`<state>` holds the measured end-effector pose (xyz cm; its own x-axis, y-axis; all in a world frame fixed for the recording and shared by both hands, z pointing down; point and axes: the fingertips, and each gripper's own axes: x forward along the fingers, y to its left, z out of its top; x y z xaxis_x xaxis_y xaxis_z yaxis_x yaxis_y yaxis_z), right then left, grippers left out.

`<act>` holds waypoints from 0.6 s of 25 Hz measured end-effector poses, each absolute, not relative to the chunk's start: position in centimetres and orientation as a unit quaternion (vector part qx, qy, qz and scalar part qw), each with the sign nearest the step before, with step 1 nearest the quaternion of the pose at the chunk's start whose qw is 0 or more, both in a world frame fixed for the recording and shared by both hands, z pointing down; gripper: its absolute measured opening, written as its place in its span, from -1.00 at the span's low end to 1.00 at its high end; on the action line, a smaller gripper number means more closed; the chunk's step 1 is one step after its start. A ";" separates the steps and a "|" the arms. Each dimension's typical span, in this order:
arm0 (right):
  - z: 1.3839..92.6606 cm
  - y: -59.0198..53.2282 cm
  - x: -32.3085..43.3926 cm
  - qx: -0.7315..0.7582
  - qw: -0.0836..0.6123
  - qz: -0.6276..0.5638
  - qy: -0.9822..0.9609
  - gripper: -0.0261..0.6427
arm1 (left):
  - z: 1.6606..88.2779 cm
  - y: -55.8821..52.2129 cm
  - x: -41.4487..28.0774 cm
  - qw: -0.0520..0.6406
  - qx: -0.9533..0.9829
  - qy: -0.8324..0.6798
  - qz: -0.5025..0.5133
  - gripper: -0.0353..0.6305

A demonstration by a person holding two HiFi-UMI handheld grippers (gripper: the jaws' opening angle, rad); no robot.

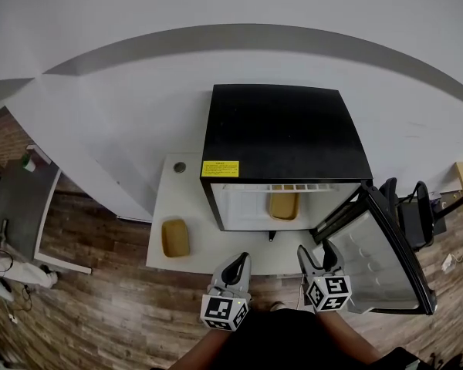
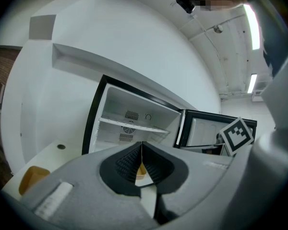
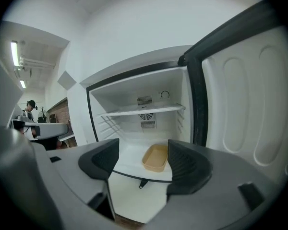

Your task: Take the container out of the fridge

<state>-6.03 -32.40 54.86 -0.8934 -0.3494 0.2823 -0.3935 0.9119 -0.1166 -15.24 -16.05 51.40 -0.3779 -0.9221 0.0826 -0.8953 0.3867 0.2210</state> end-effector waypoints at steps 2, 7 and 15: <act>55.5 -32.3 -6.7 0.189 0.137 0.088 -0.968 -0.03 | 51.3 -15.8 -15.6 0.094 0.552 -0.825 -0.071 -0.84; 58.2 -33.2 -9.1 0.194 0.161 0.094 -0.963 -0.03 | 51.6 -15.4 -16.6 0.092 0.558 -0.821 -0.076 -0.84; 64.6 -37.3 -13.8 0.218 0.222 0.100 -0.945 -0.04 | 51.4 -15.2 -17.4 0.094 0.566 -0.815 -0.078 -0.84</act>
